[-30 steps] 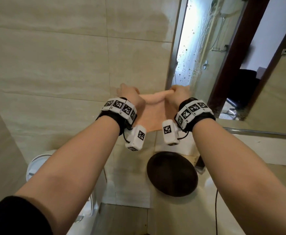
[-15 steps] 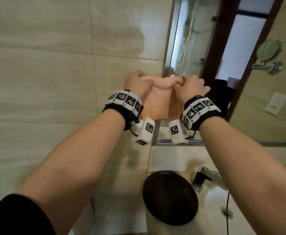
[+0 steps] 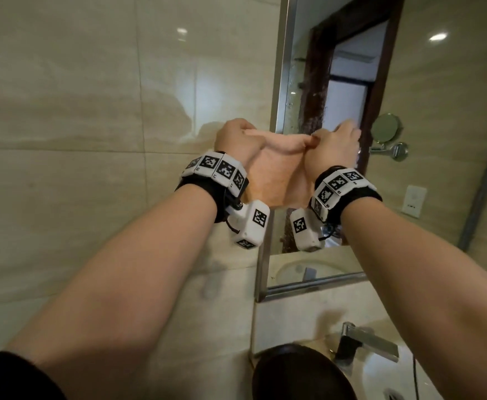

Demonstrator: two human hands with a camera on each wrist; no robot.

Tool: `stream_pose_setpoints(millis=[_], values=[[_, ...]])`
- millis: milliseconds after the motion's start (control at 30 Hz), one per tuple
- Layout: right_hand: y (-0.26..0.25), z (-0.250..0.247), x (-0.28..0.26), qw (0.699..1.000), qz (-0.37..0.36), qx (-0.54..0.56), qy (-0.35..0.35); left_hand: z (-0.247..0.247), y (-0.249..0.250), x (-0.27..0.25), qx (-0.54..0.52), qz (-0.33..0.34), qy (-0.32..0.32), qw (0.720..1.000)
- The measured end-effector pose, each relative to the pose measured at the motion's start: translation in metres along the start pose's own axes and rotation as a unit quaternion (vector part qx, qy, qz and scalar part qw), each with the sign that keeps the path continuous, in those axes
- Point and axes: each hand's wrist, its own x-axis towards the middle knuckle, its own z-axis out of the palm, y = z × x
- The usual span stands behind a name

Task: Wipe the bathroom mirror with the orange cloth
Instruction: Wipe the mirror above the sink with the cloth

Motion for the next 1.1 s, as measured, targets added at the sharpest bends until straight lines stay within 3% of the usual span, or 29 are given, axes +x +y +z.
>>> stream_pose_setpoints(millis=[133,267,533,633,800,900,1100], values=[[-0.005,-0.009,0.028,0.996,0.033,0.079,-0.019,0.004,0.016,0.023,-0.003,0.042,-0.002,0.999],[-0.018,-0.017,0.06,0.989,0.046,0.136,0.013,0.005,0.034,0.05,-0.007,0.072,0.014,0.997],[-0.037,0.001,0.124,0.959,0.027,0.265,0.097,0.013,0.068,0.109,-0.032,0.122,0.072,0.989],[-0.04,0.02,0.124,0.949,-0.015,0.303,0.085,0.022,0.063,0.12,0.0,0.144,0.092,0.985],[-0.043,0.053,0.093,0.956,-0.138,0.254,0.057,0.029,0.046,0.127,0.015,0.174,0.116,0.978],[-0.041,0.076,0.088,0.968,-0.159,0.193,-0.016,0.024,0.041,0.132,0.001,0.177,0.13,0.975],[-0.041,0.093,0.084,0.972,-0.192,0.134,0.003,0.016,0.032,0.13,-0.009,0.185,0.114,0.976]])
